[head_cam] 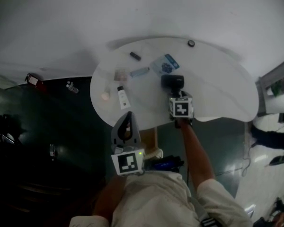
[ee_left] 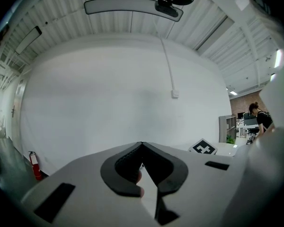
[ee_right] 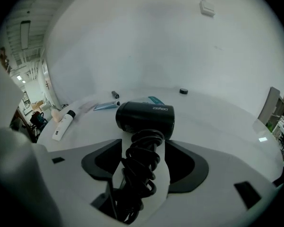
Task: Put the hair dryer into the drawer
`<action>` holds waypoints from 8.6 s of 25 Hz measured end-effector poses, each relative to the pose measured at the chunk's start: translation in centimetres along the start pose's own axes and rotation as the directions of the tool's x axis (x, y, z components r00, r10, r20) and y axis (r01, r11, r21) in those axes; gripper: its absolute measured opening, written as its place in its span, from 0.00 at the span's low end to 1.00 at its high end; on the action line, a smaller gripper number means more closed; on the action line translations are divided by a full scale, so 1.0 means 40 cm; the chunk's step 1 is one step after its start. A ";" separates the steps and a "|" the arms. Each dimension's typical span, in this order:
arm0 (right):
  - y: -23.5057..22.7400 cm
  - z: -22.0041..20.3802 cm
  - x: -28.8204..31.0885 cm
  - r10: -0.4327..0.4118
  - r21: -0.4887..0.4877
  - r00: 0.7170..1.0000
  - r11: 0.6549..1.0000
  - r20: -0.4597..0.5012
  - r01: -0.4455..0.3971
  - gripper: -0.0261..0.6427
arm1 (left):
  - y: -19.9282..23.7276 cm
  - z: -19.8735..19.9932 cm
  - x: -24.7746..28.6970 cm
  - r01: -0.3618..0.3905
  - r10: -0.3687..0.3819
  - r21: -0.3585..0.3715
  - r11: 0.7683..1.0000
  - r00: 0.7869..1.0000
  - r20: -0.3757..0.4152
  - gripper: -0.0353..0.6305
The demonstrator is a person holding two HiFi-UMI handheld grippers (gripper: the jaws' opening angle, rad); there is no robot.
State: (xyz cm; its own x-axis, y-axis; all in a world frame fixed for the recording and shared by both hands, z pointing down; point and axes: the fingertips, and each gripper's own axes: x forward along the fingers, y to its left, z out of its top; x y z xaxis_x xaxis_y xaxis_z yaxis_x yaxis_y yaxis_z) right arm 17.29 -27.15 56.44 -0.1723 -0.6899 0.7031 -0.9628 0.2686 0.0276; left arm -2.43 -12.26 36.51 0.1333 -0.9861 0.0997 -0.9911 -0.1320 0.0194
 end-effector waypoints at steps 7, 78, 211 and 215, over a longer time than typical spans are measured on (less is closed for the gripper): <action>-0.005 0.005 0.053 0.048 0.049 0.996 0.998 -0.073 -0.045 0.46 | 0.003 -0.025 0.000 -0.016 0.016 -0.004 1.000 0.999 -0.028 0.05; 0.349 0.126 -0.555 0.297 -0.087 0.796 0.951 0.528 -0.297 0.41 | 0.069 0.024 -0.145 -0.170 0.169 0.005 0.985 0.985 0.040 0.05; 0.635 -0.573 0.114 0.296 0.175 0.909 0.951 -0.292 -0.254 0.42 | 0.281 -0.324 -0.304 -0.120 0.095 -0.095 0.988 0.968 -0.232 0.05; 0.641 -0.583 0.063 0.300 0.204 0.897 0.948 -0.324 -0.244 0.42 | 0.279 -0.305 -0.304 -0.107 0.081 -0.102 0.989 0.970 -0.230 0.05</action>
State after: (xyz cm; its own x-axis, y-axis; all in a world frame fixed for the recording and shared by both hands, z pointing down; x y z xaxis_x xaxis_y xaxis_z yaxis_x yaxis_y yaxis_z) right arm -2.99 -6.30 75.49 -0.3763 -0.3201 0.8694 -0.9133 0.2859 -0.2900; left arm -15.05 -0.51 47.67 0.0504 -0.9437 0.3269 -0.9938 -0.0148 0.1103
